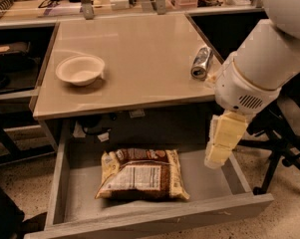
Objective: Pick brown chip bag from top drawer and place on counter
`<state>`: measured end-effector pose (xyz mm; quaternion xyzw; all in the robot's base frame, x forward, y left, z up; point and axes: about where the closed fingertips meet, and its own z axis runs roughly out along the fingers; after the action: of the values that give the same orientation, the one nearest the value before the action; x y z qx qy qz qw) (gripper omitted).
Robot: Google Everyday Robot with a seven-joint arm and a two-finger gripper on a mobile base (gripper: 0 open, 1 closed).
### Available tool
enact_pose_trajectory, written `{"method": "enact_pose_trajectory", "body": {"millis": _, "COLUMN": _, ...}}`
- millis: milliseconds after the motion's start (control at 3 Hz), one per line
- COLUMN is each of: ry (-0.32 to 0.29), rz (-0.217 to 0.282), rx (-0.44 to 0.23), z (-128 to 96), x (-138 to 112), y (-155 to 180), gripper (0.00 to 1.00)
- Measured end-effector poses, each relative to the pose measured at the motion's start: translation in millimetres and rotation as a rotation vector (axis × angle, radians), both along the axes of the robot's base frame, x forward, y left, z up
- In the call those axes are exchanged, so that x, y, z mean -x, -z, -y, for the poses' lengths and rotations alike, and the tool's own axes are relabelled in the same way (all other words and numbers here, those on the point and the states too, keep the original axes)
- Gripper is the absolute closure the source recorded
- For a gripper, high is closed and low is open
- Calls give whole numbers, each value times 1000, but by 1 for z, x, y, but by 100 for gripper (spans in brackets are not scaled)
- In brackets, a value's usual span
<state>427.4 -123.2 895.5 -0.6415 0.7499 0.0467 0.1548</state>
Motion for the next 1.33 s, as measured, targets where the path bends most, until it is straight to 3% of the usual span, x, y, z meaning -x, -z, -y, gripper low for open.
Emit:
{"method": "enact_pose_trajectory", "body": {"millis": 333, "ry": 0, "rz": 0, "rx": 0, "z": 0, "x": 0, "y": 0, "gripper": 0}}
{"method": "enact_pose_trajectory", "body": {"millis": 1000, "ry": -20, "rz": -35, "rx": -87, "z": -58, "x": 5, "y": 60, "gripper": 0}}
{"method": "enact_pose_trajectory", "body": {"millis": 1333, "ry": 0, "rz": -47, "rx": -131, "z": -88, "x": -8, "y": 97, "gripper": 0}}
